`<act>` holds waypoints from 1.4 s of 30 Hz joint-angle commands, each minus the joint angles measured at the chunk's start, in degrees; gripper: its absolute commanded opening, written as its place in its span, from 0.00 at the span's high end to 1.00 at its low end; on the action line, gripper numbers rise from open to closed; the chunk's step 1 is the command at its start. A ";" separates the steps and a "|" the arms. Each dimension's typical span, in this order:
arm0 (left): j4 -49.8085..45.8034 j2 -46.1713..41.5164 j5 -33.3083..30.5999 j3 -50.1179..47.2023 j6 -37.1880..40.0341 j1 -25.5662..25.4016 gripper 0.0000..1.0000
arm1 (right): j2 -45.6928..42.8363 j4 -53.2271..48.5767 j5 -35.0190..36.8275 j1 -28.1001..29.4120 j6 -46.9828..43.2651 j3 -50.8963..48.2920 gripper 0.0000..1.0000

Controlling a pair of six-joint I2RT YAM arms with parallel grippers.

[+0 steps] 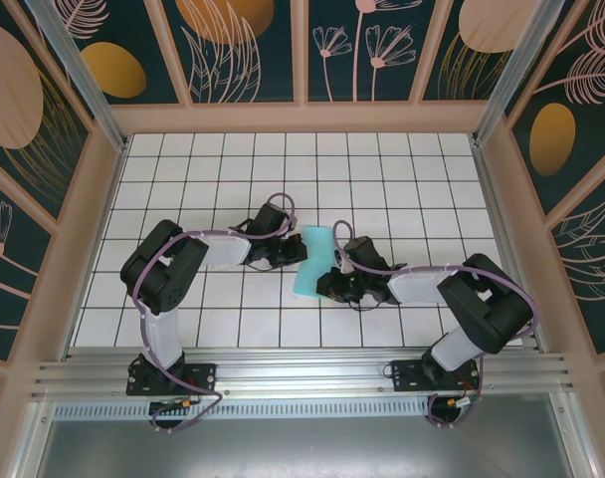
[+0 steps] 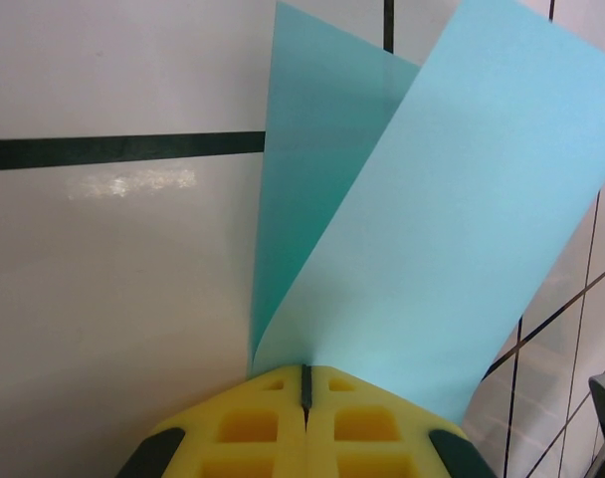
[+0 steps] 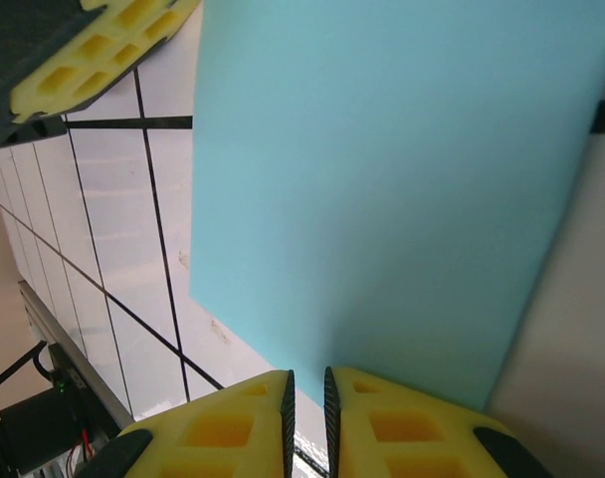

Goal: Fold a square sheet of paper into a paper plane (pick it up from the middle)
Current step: Fold the square sheet of paper in half at the center of the table.

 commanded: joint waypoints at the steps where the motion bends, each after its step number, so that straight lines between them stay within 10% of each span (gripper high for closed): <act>1: -5.38 3.08 -5.16 -1.27 1.27 -0.22 1.00 | 0.80 -0.40 1.47 -0.08 0.60 -1.91 0.80; 28: -5.76 3.14 -4.78 -1.20 2.12 -0.16 1.00 | -6.45 -9.73 3.09 -5.06 -2.91 3.97 0.79; 42: -5.93 3.36 -5.11 -1.32 2.39 -0.20 1.00 | 9.91 -4.15 1.67 -10.89 -7.16 12.23 0.80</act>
